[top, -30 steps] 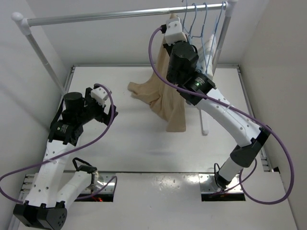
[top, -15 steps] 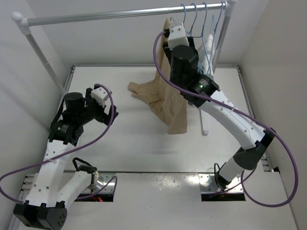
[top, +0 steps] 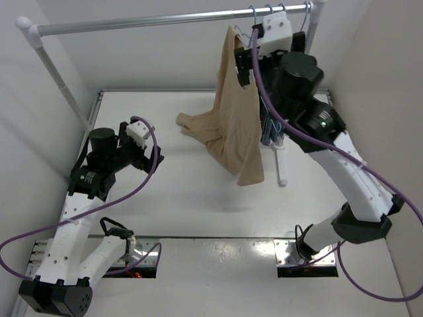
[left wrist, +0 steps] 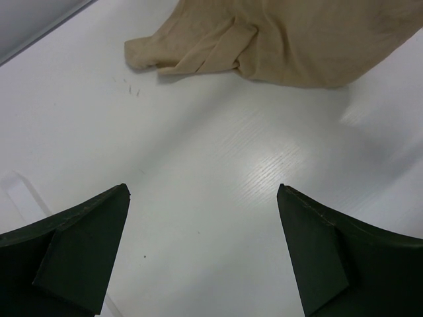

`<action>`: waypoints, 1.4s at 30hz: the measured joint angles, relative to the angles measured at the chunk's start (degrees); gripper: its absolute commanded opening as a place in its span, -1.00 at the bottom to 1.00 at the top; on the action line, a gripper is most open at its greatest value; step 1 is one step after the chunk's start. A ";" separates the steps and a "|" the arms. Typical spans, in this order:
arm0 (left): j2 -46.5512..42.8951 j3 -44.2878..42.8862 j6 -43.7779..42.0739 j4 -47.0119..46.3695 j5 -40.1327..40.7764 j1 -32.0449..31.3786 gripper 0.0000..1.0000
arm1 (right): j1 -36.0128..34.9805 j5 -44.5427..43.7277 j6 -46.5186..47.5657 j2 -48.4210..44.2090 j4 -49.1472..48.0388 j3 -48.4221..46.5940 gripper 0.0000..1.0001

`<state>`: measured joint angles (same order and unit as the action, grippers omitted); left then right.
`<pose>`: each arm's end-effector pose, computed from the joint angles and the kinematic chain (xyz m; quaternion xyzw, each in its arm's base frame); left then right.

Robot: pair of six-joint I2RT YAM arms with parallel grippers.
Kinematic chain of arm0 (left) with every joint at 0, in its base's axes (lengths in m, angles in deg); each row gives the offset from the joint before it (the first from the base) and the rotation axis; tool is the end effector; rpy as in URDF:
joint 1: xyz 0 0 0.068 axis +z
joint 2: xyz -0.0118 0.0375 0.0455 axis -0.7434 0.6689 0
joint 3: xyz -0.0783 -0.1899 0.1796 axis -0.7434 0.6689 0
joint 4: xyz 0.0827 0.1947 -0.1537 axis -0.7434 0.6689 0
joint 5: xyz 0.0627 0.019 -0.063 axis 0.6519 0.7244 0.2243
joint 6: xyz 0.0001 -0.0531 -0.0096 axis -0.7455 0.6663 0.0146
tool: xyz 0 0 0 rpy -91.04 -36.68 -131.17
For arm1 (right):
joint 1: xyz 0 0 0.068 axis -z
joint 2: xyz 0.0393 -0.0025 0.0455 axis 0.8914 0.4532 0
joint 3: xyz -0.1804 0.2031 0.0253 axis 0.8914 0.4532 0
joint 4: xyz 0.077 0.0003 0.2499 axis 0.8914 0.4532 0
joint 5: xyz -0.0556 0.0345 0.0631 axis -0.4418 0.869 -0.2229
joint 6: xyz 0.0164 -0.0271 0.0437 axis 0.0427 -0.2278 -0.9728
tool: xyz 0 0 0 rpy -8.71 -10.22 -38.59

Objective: Place the t-shirt on the hanger
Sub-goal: Hang the hanger with tshirt onto the clothesline

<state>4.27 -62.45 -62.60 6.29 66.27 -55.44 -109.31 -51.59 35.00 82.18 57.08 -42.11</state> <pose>0.1698 -0.0362 0.3505 0.2510 0.7955 -0.1418 0.5330 0.2225 0.1942 0.5560 -0.0292 0.6824 -0.0534 0.7284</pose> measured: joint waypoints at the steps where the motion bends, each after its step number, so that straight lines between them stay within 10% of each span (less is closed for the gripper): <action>1: 0.00 0.00 0.00 -0.04 -0.02 0.00 1.00 | 0.00 1.84 -0.17 -1.29 0.61 0.00 0.85; 8: 0.02 0.24 0.20 -0.09 -0.09 -0.02 1.00 | -0.07 15.67 -3.96 -16.87 -0.07 9.25 0.93; 15: 0.00 2.80 0.79 -0.90 -0.44 -0.02 1.00 | 0.00 28.13 -6.05 -40.22 -5.07 31.58 0.48; 22: 0.02 4.96 1.22 -3.04 -0.55 -0.02 1.00 | 0.35 48.94 -12.83 -38.77 3.50 30.71 0.29; 30: -1.09 10.32 1.20 -4.61 -0.37 -0.02 0.97 | 0.33 73.55 -23.82 -39.95 5.64 63.21 0.94; 42: -1.84 16.87 1.31 -8.44 2.86 -0.02 0.97 | 0.26 56.24 -38.69 -50.07 6.38 83.03 1.00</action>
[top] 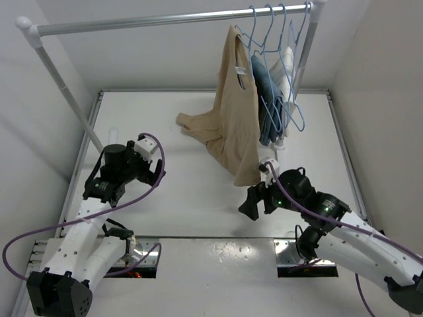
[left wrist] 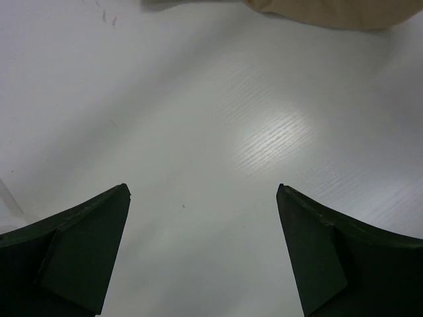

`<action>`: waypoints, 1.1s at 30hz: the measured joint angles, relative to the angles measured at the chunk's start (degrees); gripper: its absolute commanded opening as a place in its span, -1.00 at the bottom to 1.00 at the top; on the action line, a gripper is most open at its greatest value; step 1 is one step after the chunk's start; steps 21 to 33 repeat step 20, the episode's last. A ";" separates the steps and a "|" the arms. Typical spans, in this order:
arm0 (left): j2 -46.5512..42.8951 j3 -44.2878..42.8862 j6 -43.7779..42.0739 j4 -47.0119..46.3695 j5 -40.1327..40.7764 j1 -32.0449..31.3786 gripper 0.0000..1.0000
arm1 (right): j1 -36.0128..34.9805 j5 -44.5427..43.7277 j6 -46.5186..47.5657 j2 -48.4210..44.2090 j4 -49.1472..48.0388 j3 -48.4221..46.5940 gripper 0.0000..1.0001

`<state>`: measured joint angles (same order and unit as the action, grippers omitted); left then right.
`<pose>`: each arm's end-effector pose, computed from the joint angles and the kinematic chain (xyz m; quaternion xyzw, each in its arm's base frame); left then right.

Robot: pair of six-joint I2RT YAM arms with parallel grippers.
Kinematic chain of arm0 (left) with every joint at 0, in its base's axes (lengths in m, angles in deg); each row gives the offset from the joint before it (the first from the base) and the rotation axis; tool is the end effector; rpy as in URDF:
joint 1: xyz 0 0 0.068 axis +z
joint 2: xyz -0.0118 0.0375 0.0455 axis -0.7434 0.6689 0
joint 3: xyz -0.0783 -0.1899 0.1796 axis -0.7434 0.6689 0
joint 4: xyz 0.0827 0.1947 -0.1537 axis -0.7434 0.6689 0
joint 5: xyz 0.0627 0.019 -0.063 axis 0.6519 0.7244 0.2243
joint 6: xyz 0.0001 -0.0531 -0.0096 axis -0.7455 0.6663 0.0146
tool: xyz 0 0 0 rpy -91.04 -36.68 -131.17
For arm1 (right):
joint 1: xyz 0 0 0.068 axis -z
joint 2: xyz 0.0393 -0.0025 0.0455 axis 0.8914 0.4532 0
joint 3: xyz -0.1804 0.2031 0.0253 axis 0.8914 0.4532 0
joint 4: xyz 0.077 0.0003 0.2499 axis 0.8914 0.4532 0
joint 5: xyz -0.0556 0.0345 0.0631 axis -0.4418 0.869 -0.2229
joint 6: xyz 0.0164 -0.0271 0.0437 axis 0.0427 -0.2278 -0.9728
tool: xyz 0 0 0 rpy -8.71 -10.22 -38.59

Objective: Place the t-shirt on the hanger
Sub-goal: Hang the hanger with tshirt onto the clothesline

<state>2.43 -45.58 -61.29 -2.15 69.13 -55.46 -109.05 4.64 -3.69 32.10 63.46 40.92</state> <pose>0.1735 -0.0351 0.2693 0.2260 0.8343 -0.1341 0.4846 0.1011 0.1122 0.2539 -0.1732 0.8624 0.3344 0.3382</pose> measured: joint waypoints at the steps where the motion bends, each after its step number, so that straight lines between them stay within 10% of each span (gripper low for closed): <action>1: 0.02 0.20 0.04 -0.46 0.55 -0.02 0.97 | 0.00 -2.67 -1.11 -0.02 0.39 1.11 1.00; 18: 0.00 5.07 0.11 -5.64 7.98 -0.02 0.94 | 0.11 -34.73 -32.54 2.67 14.67 1.42 1.00; 33: 0.00 5.07 0.11 -5.81 8.04 -0.02 0.94 | 0.11 -36.65 -34.88 2.62 15.91 0.81 1.00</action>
